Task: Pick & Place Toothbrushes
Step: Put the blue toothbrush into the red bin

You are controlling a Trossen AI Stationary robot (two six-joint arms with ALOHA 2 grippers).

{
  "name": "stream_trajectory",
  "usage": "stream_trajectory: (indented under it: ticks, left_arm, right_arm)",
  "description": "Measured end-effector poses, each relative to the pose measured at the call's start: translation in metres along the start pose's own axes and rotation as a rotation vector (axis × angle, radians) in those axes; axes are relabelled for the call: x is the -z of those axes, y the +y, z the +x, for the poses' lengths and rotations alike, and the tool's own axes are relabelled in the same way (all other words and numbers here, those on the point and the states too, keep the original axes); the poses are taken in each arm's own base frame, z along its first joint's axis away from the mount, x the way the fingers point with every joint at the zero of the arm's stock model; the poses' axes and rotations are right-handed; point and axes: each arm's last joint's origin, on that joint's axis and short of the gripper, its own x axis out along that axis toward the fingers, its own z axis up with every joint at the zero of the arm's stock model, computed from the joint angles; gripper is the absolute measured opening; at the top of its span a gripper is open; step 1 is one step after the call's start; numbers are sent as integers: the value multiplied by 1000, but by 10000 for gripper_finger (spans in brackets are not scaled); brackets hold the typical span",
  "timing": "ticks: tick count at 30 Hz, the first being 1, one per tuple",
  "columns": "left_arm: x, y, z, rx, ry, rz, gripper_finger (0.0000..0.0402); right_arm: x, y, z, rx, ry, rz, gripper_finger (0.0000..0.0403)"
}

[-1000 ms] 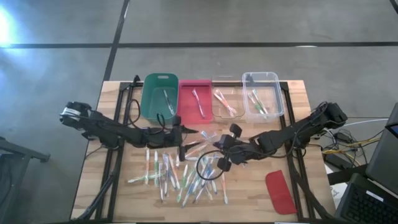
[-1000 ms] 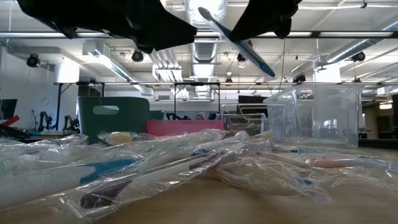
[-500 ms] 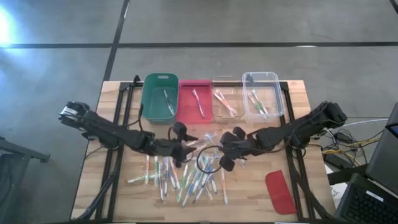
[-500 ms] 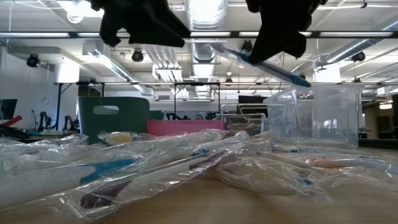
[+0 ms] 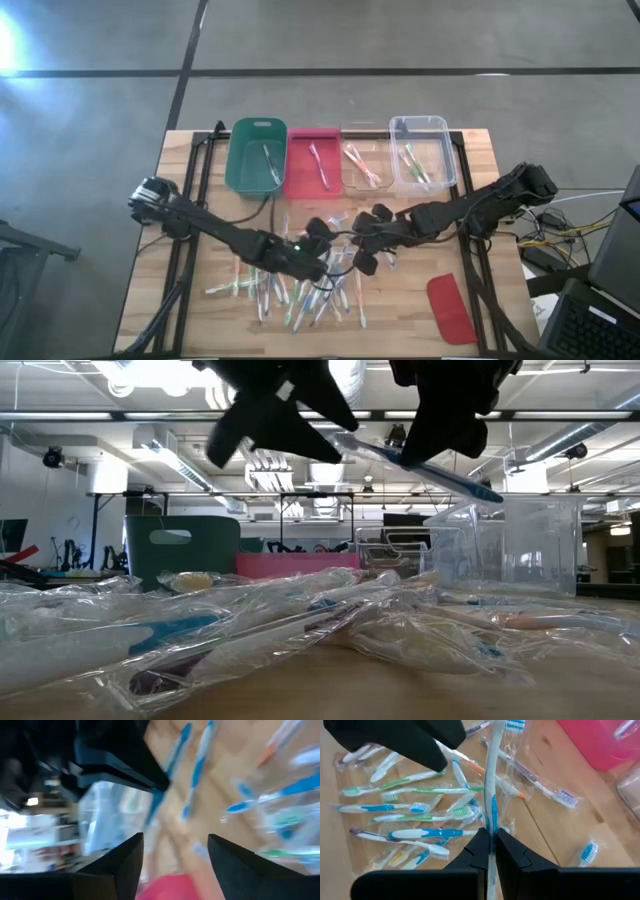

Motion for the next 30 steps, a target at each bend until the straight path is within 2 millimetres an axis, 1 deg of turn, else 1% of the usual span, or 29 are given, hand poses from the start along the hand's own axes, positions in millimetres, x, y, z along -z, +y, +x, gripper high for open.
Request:
stream_trajectory:
  ticks: [3, 8, 12, 19, 21, 23, 25, 30]
  left_arm:
    - [-11, -1, 13, -56, 86, 92, 225]
    - [-23, -7, 29, -28, 140, 180, 225]
    - [-27, -8, 33, -27, 141, 185, 225]
    - [-30, -4, 34, -67, 124, 180, 224]
    - [-31, -3, 34, -76, 117, 175, 219]
    - [-31, -3, 34, -85, 125, 175, 205]
    - [-31, -2, 34, -98, 144, 180, 182]
    - [-30, -1, 34, -106, 153, 172, 101]
  right_arm:
    - [2, 0, 1, -2, 7, -14, 13]
    - [6, 2, 1, -8, 16, -39, 13]
    - [9, 7, -1, -22, 18, -77, 13]
    - [12, 11, -2, -35, 19, -100, 13]
    - [11, 11, -2, -37, 17, -100, 13]
    - [10, 11, -3, -39, 14, -98, 13]
    - [9, 12, -4, -41, 11, -98, 13]
    - [6, 14, -6, -49, 1, -98, 13]
